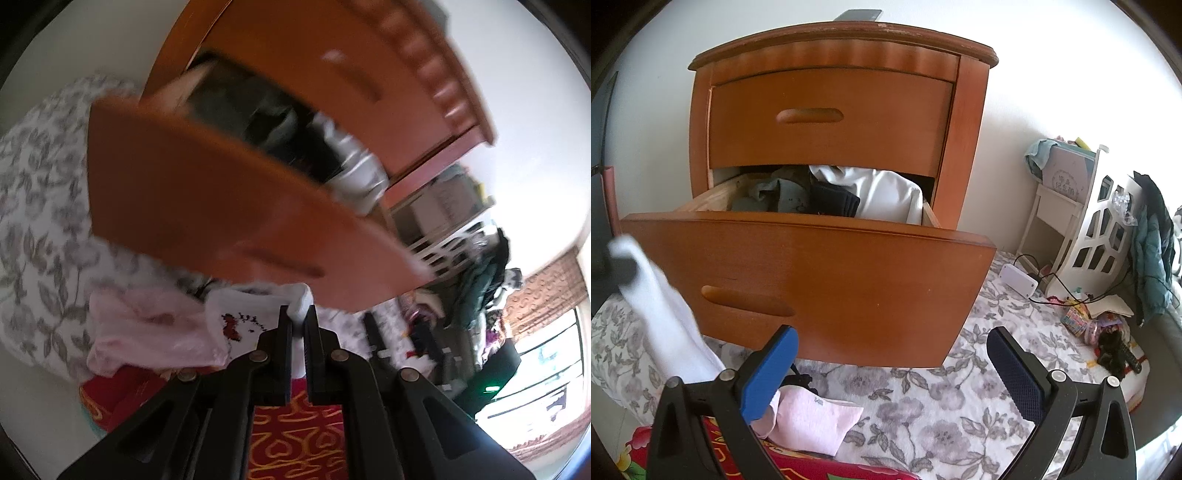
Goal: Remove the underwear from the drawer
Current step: 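Carry the white sock down onto the pink cloth on the bedspread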
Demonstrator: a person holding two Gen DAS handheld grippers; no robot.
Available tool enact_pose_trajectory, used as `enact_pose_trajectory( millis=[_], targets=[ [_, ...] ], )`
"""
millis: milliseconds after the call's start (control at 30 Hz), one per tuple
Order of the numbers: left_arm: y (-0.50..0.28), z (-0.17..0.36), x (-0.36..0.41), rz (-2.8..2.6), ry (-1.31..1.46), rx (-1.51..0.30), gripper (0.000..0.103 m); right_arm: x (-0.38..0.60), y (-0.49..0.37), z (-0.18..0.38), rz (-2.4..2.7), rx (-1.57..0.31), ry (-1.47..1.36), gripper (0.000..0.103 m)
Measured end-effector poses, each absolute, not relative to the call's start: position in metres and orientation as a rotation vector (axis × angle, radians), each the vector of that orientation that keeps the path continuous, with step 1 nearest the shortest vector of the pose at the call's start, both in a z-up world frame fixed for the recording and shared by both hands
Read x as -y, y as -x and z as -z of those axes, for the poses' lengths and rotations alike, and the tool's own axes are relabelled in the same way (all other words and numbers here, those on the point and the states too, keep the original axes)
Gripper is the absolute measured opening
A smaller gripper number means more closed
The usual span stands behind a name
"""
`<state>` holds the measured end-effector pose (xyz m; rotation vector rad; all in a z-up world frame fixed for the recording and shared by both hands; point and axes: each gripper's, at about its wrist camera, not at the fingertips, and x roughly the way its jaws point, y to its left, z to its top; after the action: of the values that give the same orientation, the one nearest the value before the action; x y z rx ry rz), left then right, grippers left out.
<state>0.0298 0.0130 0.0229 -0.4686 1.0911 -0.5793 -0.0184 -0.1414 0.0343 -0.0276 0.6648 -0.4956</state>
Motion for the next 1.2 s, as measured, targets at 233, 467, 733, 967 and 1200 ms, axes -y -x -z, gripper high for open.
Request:
enact_pose_trajectory(
  millis=[233, 467, 733, 967, 1200],
  targets=[
    [-0.035, 0.023, -0.012, 0.498, 0.454, -1.234, 0.004, 0.143, 0.017, -0.032, 0.493, -0.674, 0.023, 0.103],
    [-0.038, 0.038, -0.013, 0.432, 0.408, -1.265, 0.004, 0.143, 0.016, -0.031, 0.492, -0.679, 0.021, 0.103],
    [-0.039, 0.056, -0.016, 0.387, 0.394, -1.321, 0.004, 0.143, 0.016, -0.031, 0.491, -0.682, 0.021, 0.103],
    [-0.039, 0.061, -0.014, 0.366, 0.367, -1.353, 0.005, 0.143, 0.015, -0.030, 0.490, -0.687, 0.022, 0.103],
    [-0.039, 0.064, -0.015, 0.346, 0.365, -1.373, 0.025, 0.143, 0.015, -0.030, 0.490, -0.688, 0.022, 0.103]
  ],
)
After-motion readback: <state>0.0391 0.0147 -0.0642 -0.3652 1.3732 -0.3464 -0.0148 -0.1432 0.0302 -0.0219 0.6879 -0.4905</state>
